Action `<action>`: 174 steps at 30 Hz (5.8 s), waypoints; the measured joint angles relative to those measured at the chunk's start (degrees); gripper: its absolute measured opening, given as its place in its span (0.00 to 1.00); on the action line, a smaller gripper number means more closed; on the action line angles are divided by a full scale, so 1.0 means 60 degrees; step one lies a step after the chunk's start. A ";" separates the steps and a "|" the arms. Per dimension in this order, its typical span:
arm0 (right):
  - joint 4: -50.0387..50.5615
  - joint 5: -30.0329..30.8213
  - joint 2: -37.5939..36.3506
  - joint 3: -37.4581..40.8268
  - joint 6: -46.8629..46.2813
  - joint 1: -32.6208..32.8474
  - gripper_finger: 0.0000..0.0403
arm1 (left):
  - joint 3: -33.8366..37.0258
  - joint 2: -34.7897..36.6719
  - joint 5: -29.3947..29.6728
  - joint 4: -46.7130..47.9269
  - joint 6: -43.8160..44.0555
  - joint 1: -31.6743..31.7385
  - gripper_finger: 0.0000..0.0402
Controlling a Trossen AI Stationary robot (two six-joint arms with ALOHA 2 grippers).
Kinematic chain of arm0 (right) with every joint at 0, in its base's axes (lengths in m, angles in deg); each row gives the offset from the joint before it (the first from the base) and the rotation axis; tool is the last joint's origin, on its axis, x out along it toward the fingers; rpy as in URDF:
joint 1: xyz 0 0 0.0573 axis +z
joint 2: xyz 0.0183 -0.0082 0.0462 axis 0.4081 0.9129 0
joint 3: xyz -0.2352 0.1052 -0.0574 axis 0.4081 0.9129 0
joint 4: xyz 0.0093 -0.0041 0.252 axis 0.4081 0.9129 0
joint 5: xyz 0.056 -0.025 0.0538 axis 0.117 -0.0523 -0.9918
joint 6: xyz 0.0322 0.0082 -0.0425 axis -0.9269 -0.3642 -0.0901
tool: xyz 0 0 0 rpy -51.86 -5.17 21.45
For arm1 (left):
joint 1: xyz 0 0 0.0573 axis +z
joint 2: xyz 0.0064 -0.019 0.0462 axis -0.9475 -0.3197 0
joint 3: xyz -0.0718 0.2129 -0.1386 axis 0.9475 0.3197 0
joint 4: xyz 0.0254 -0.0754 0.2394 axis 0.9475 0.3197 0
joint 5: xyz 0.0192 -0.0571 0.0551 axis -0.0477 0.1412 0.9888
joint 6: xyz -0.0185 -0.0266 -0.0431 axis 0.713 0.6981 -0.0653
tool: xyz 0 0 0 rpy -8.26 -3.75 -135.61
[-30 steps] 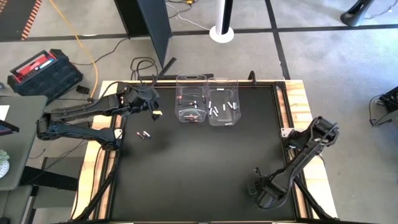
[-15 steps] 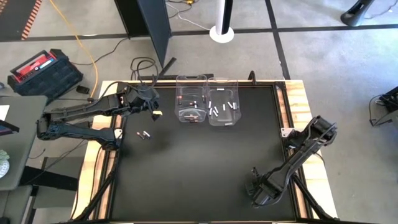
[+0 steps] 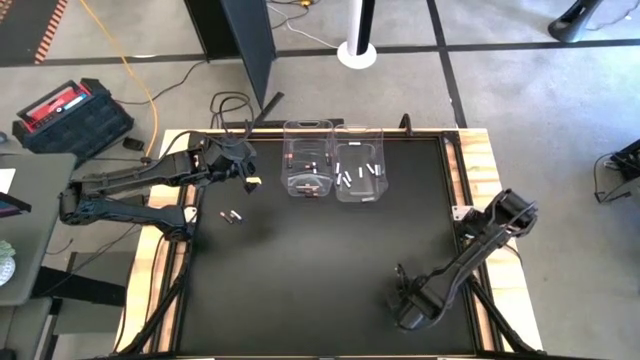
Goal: Sort batteries
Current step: Put the black battery into the left transparent bin, then put the white battery into the right transparent bin
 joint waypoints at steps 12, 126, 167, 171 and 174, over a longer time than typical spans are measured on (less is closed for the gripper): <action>0.1081 0.1622 -0.0021 -0.1211 0.2337 -0.1550 0.12 | 0.0000 -0.0003 0.0004 0.0000 -0.0317 0.0000 0.20; 0.1963 0.2137 0.0442 -0.7769 1.3429 -0.8459 0.40 | -0.0004 -0.0484 -0.2393 -0.0983 -0.1901 0.0703 0.20; 0.0677 0.0592 -0.0705 0.0635 -0.2678 0.2383 0.40 | -0.0004 -0.0484 -0.2533 -0.0998 -0.0745 -0.0190 0.20; 0.0748 0.0571 -0.0352 0.0630 -0.2674 0.2576 0.40 | -0.0004 -0.0484 -0.2532 -0.0998 -0.0334 -0.0286 0.20; 0.0723 0.0351 0.0064 0.0628 -0.2675 0.2681 0.40 | -0.0004 -0.0484 -0.2532 -0.1002 -0.0018 -0.0344 0.20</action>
